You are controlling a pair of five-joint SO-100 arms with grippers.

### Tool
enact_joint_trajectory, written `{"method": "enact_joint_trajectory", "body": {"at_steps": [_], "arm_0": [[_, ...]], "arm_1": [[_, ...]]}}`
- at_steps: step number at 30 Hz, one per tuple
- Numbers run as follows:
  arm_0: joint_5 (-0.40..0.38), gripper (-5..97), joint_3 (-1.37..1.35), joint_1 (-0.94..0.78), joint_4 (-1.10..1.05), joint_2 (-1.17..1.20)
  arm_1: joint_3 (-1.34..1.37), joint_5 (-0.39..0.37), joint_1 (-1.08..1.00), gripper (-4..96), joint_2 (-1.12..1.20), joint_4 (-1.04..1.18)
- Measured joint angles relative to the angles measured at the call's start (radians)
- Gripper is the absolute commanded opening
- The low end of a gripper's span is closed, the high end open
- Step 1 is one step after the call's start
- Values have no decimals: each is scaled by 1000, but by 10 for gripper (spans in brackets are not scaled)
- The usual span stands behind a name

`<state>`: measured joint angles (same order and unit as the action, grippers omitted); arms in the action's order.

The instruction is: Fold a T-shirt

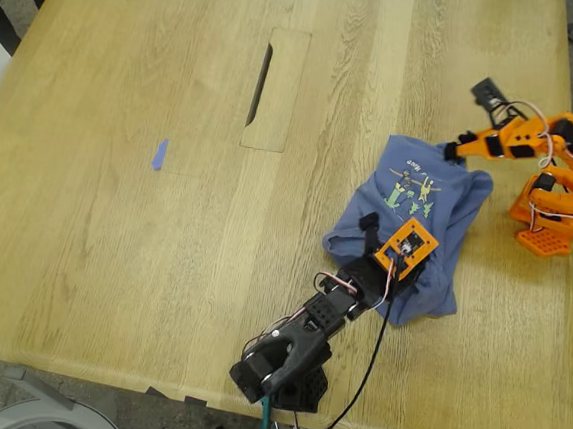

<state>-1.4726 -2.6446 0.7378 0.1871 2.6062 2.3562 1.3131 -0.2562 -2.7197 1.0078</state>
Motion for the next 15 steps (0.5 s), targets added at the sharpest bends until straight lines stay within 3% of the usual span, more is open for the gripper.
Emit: {"method": "enact_joint_trajectory", "body": {"at_steps": [6,15], "arm_0": [[-2,110,67,-106,-337,-353],[-28,33,206,-215,-601,-816]], "arm_1": [[-21,5,103,2,190,-141],[-37,2,201,-3,402,-293]]}}
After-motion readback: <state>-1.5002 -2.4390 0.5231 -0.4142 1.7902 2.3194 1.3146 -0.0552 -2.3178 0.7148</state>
